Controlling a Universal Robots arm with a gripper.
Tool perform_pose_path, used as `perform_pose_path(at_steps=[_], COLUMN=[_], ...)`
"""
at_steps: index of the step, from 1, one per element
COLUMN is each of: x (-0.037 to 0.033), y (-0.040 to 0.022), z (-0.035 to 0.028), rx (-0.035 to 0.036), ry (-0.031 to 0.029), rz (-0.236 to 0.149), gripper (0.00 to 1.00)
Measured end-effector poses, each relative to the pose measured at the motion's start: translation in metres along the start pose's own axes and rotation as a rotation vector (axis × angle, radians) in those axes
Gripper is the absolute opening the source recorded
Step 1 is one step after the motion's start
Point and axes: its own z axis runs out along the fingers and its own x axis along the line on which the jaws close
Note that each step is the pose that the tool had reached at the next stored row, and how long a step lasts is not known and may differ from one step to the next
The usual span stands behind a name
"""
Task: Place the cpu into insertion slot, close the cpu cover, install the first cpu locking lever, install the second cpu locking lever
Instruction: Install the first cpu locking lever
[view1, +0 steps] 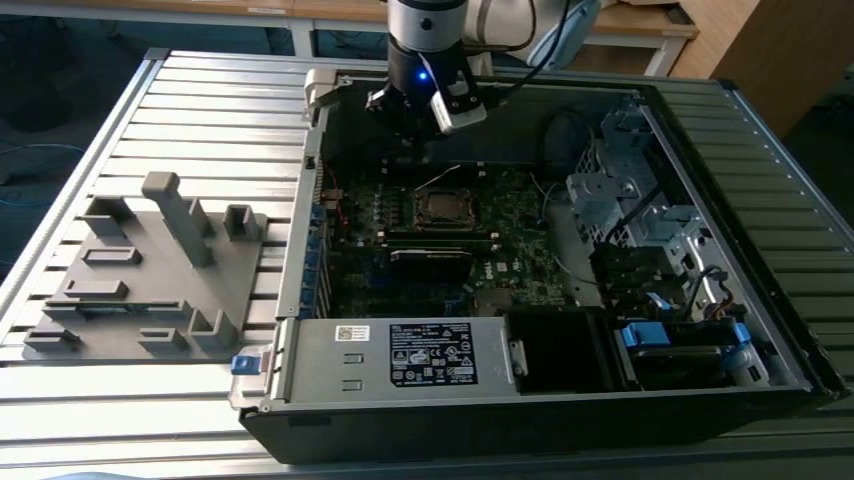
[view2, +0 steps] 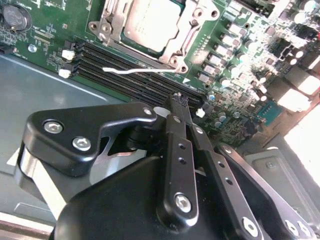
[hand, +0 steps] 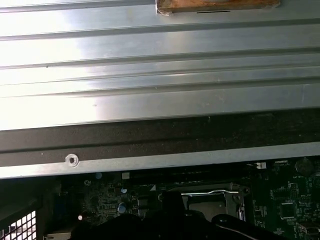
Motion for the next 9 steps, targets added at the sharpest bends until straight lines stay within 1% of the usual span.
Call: perform_pose_path(at_steps=[5, 9], x=[-0.0004, -0.0044], y=[0.0001, 0.0004], z=[0.0001, 0.0004], rx=[-0.0001, 0.0], ry=[0.0, 0.0], rz=[0.0, 0.0], gripper=[0.1, 0.1])
